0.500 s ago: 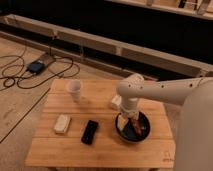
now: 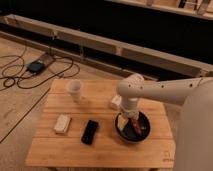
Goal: Pick up the ceramic bowl
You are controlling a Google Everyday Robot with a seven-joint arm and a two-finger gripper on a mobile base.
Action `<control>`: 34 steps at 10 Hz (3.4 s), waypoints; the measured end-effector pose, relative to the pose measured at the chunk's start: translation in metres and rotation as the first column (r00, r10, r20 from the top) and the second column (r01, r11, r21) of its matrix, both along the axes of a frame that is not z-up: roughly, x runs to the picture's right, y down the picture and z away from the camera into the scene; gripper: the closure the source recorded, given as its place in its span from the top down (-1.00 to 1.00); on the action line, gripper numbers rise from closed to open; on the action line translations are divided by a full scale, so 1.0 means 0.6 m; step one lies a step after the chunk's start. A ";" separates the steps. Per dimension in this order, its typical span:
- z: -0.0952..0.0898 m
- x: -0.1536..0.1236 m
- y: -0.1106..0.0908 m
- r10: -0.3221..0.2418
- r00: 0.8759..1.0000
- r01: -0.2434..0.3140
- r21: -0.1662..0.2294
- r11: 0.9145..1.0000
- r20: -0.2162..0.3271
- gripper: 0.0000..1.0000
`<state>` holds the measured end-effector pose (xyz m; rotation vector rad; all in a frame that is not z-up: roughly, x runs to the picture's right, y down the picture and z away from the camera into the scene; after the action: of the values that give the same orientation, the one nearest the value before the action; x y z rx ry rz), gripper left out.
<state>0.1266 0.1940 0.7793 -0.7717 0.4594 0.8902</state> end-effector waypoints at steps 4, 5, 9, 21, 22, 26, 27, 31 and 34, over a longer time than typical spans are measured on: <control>0.000 0.000 0.000 0.000 1.000 0.000 0.000 1.000 0.000 0.36; 0.000 0.000 0.000 0.000 1.000 0.000 0.000 1.000 0.000 0.36; 0.000 0.000 0.000 0.000 1.000 0.000 0.000 1.000 0.000 0.36; 0.000 0.000 0.000 0.000 1.000 0.000 0.000 1.000 0.000 0.36; 0.000 0.000 0.000 0.000 1.000 0.000 0.001 1.000 0.000 0.36; 0.032 0.053 -0.023 0.001 0.998 0.001 0.027 1.000 -0.067 0.36; 0.040 0.070 -0.033 0.014 0.996 -0.011 0.038 0.999 -0.085 0.36; 0.074 0.146 -0.050 0.073 0.987 -0.065 0.054 0.996 -0.145 0.36; 0.103 0.203 -0.048 0.107 0.979 -0.099 0.055 0.994 -0.172 0.36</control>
<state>0.2487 0.1653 0.8409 -0.6825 0.5552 1.0669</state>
